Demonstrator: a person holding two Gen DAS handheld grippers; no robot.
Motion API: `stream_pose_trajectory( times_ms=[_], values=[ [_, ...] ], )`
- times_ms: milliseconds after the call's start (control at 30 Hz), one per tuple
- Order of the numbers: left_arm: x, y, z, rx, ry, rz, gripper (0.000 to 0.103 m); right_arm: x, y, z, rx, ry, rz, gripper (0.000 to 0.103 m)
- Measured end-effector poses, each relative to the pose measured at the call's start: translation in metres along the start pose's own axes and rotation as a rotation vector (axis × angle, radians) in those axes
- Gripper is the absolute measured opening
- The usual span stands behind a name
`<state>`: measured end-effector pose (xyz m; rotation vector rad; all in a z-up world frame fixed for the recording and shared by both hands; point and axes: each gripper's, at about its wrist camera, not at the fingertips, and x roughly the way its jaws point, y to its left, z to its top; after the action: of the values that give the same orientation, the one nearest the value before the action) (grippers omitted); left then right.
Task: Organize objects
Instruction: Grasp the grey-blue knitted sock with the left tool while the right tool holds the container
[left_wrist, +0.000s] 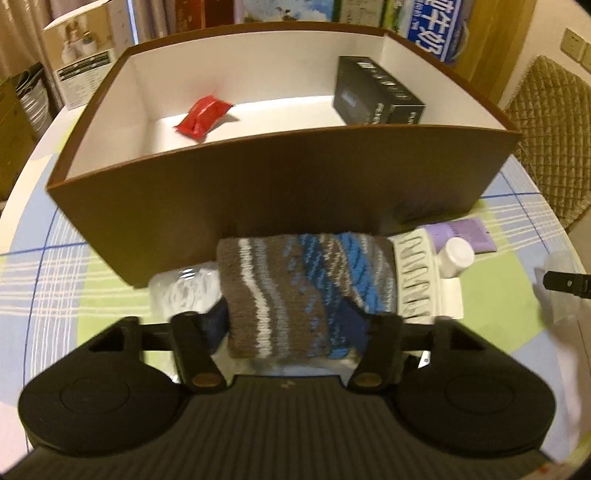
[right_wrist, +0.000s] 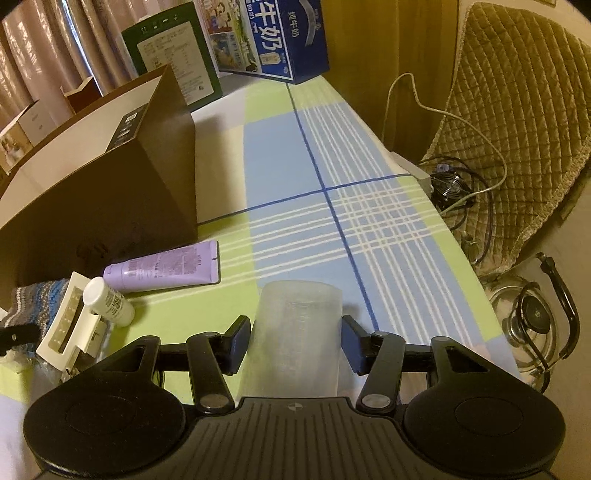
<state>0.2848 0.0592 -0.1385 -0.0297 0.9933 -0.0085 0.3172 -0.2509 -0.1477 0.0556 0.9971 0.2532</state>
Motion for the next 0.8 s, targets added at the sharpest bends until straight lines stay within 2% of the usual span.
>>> stream_pose_trajectory(
  times_ms=[33,67,100,200,433,600,800],
  values=[
    [-0.001,-0.001,0.000,0.005,-0.010,0.001,0.041,-0.001,-0.001,-0.001,0.003,0.000,0.000,0.050],
    [-0.003,-0.003,0.000,0.014,-0.021,0.001,0.032,-0.001,-0.001,-0.002,0.005,0.001,0.000,0.050],
    [-0.006,-0.003,-0.001,0.021,-0.033,-0.004,0.018,-0.002,-0.002,-0.002,0.007,0.003,0.000,0.050],
    [-0.013,-0.002,-0.002,0.018,-0.052,-0.012,0.006,-0.004,-0.004,-0.005,0.010,0.005,0.003,0.050],
    [-0.043,0.011,-0.014,-0.037,-0.076,-0.047,0.006,-0.012,-0.007,-0.011,0.016,0.003,0.014,0.050],
    [-0.078,0.029,-0.037,-0.065,-0.082,-0.034,0.006,-0.021,-0.009,-0.013,0.021,-0.008,0.020,0.050],
    [-0.090,0.055,-0.084,-0.129,0.039,-0.007,0.009,-0.025,-0.014,-0.019,0.029,-0.006,0.024,0.050]
  ],
)
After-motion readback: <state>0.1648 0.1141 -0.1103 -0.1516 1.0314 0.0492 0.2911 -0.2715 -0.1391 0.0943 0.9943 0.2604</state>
